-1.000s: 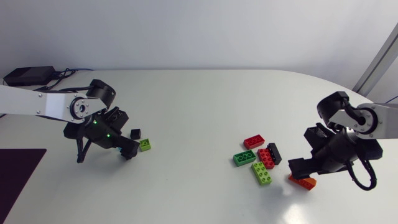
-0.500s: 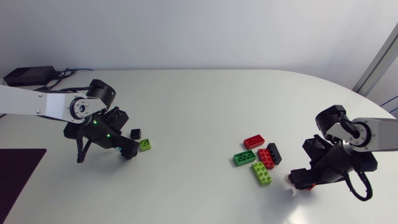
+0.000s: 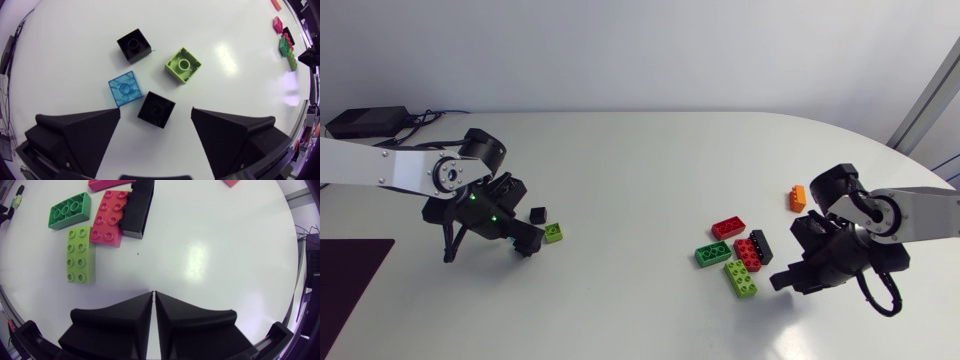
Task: Sort duplo bricks by size, large to the right and small to the left
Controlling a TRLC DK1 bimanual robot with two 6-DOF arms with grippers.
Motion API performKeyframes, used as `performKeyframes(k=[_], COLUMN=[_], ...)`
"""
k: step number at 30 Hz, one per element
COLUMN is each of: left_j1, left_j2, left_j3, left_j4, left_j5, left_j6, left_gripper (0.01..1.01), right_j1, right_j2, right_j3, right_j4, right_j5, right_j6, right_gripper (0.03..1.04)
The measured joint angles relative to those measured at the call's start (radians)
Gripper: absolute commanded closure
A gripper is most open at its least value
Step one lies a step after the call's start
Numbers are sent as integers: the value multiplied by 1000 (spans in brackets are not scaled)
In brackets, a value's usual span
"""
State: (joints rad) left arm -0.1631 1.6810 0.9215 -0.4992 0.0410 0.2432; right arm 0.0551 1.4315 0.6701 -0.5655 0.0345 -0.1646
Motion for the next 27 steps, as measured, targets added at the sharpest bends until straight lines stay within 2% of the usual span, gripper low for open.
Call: performKeyframes(k=[1,2,3,4,6,17,27], left_j1=[0,0,0,0,0,0,0], left_j2=[0,0,0,0,0,0,0], left_j3=[0,0,0,0,0,0,0], left_j4=[0,0,0,0,0,0,0], left_j5=[0,0,0,0,0,0,0], left_j6=[0,0,0,0,0,0,0], left_gripper=[44,44,44,44,44,44,44], right_j1=[6,11,12,13,10,-63,-148], right_j2=[0,0,-2,-8,-18,-19,236], right_j3=[0,0,0,0,10,161,433], right_j4=[0,0,0,0,-11,-53,-36], right_j5=[0,0,0,1,8,15,15], right_j6=[2,5,8,11,15,34,38], right_gripper=[998,889,693,454,85,67,69])
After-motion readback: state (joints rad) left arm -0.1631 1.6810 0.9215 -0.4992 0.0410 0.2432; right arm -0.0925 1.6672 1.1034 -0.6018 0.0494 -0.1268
